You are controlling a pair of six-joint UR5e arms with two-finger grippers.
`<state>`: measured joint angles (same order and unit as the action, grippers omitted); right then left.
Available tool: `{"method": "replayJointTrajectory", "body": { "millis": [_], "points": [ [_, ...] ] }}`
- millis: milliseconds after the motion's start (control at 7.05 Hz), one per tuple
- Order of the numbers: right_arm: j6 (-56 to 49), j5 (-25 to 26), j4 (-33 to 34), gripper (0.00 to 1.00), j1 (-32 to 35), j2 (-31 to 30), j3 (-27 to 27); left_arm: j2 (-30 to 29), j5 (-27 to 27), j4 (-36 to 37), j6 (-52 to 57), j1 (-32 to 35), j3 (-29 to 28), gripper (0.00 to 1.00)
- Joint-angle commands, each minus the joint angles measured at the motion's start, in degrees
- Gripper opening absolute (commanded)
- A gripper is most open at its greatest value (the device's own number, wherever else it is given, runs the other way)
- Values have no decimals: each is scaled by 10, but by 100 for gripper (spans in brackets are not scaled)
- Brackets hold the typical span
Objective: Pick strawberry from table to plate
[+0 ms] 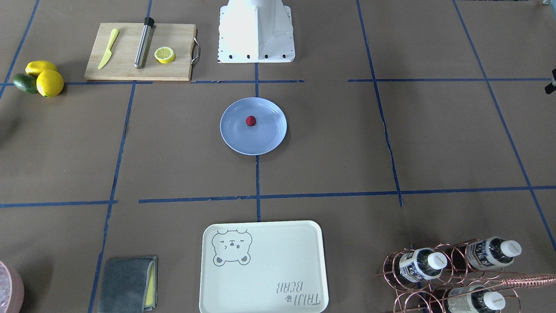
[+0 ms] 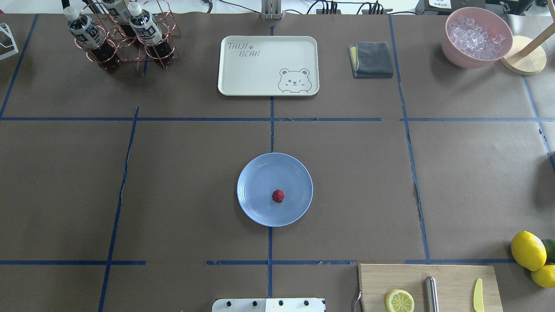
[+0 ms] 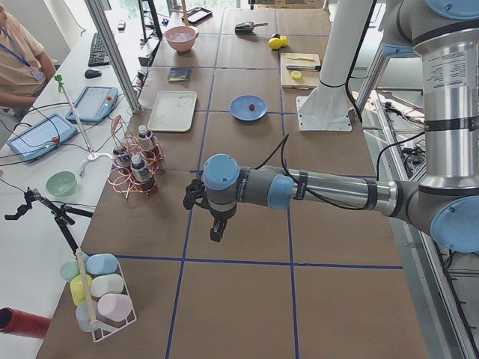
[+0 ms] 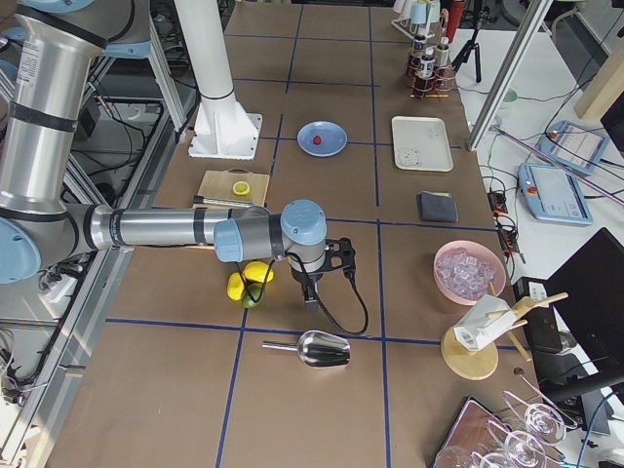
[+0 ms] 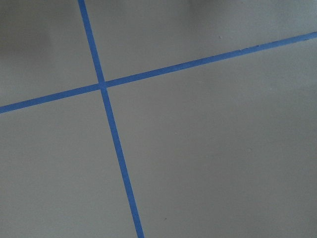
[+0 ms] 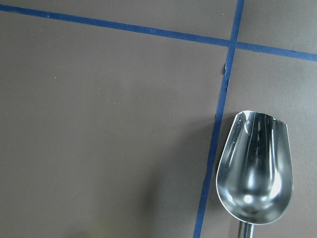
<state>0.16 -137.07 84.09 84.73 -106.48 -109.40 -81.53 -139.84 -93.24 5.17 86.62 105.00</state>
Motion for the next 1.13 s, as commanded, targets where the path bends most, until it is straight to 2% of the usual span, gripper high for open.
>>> {"method": "replayJointTrajectory", "body": {
  "millis": [0, 284, 425, 993],
  "points": [
    [3, -1, -1, 100, 0, 2, 0, 4, 0, 0, 0, 4, 3, 100],
    [4, -7, -2, 100, 0, 2, -2, 2, 20, -1, -1, 4, -6, 100],
    [7, -10, -2, 100, 0, 3, -2, 1, 65, -2, -1, 6, -5, 100],
    [9, -11, -2, 100, 0, 7, -1, -18, 66, 3, -1, 5, -3, 100]
  ]
}}
